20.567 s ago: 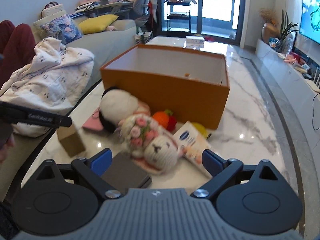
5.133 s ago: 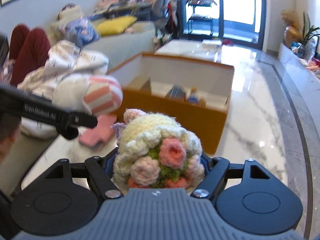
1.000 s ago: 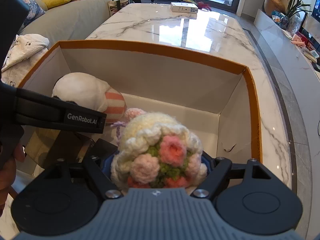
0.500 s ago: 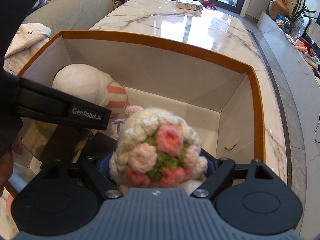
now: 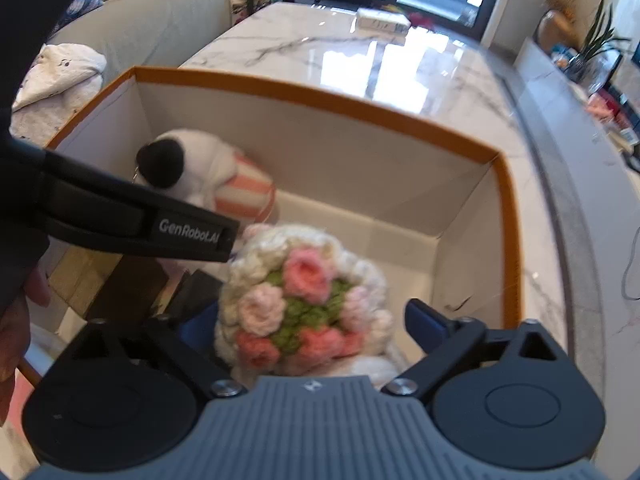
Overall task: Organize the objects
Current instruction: 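Lower the panda and crochet bunny into the orange box and open both tools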
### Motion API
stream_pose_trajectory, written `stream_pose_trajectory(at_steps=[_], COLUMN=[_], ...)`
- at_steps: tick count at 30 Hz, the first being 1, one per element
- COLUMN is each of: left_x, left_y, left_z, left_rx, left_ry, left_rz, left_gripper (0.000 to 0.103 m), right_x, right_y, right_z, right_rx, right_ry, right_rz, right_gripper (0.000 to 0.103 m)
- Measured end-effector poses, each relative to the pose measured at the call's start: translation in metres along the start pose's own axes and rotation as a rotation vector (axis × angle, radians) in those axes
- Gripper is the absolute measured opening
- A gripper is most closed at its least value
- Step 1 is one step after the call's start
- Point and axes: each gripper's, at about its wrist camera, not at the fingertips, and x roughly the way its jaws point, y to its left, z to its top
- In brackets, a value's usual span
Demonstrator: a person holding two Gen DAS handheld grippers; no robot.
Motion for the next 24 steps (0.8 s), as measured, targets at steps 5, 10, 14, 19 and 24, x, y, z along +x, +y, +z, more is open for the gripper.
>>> stream_pose_trajectory(at_steps=[5,10,14,19,24], left_x=[-0.013,-0.028,-0.041,-0.058,-0.076], left_y=[0.0,-0.004,-0.004,-0.003,-0.005], left_z=[0.0,0.0,-0.002,-0.009,-0.019], left_rx=[-0.017,-0.005,0.0,0.012,0.031], left_ry=[-0.01,-0.043,-0.063,-0.08,-0.097], left_rz=[-0.042,-0.029,-0.027,-0.007,0.026], left_gripper=[0.088,0.088,0.088,0.088,0.088], right_x=[-0.01,-0.021,-0.031,-0.047,-0.065], right_y=[-0.003,-0.004,-0.003,-0.002,-0.001], right_z=[0.001,0.002,0.004,0.0,-0.008], right_rx=[0.012,0.021,0.02,0.017,0.028], right_ry=[-0.021,-0.042,-0.058,-0.072,-0.09], right_rz=[0.005,0.015,0.01,0.01,0.011], right_gripper=[0.099,0.099,0.099,0.099,0.099])
